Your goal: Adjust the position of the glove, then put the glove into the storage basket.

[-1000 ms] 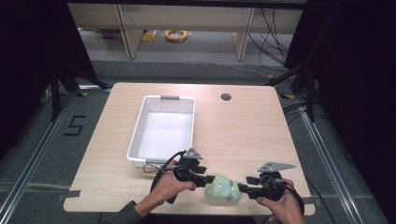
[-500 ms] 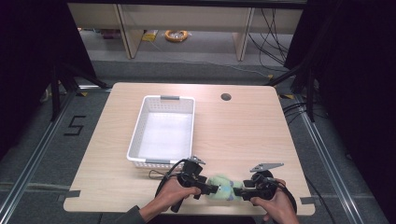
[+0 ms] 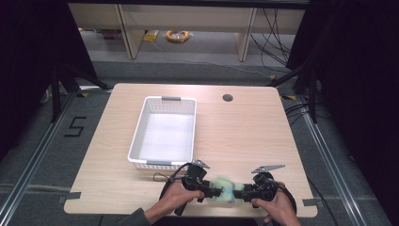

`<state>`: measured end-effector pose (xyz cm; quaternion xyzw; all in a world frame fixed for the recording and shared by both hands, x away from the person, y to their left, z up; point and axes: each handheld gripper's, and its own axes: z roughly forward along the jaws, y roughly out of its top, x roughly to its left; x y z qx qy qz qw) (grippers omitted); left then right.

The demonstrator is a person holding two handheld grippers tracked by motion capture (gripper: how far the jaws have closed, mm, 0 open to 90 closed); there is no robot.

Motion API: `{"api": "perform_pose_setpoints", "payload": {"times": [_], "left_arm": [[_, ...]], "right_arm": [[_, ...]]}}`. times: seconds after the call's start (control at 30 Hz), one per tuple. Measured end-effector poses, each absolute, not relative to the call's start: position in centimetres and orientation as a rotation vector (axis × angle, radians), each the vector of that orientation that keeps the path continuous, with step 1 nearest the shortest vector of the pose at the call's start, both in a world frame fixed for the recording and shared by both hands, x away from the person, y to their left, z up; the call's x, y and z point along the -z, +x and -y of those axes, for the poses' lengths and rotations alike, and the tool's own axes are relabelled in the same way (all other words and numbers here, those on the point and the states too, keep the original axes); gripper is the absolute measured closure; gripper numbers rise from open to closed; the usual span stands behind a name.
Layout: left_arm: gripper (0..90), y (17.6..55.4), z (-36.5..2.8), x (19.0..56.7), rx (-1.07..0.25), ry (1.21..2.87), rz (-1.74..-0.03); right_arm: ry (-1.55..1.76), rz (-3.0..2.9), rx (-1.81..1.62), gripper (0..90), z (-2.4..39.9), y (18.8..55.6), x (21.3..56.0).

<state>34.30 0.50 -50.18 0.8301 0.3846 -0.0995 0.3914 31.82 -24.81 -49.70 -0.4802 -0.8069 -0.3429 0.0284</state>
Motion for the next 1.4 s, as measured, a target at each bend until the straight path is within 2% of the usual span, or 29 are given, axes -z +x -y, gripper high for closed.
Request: {"api": "perform_pose_setpoints", "payload": {"times": [0.27,0.33,0.47,0.63,1.4], "left_arm": [[61.6,34.4,-0.6,50.5,0.277,2.070,-0.969],[64.2,34.2,-0.4,50.8,0.265,2.017,-0.972],[68.8,34.1,-0.6,50.3,0.257,2.060,-0.957],[71.1,34.0,-0.6,50.3,0.263,2.039,-0.950],[72.2,33.8,-1.3,48.9,0.253,1.998,-0.913]], "right_arm": [[-1.434,2.444,1.089,57.0,24.9,31.9,50.1],[-1.430,2.442,1.102,60.5,25.0,31.9,50.1],[-1.412,2.473,1.123,67.0,24.9,31.6,49.9],[-1.390,2.472,1.161,73.1,25.2,31.4,49.6],[-1.350,2.515,1.242,75.8,25.1,31.3,48.0]]}}
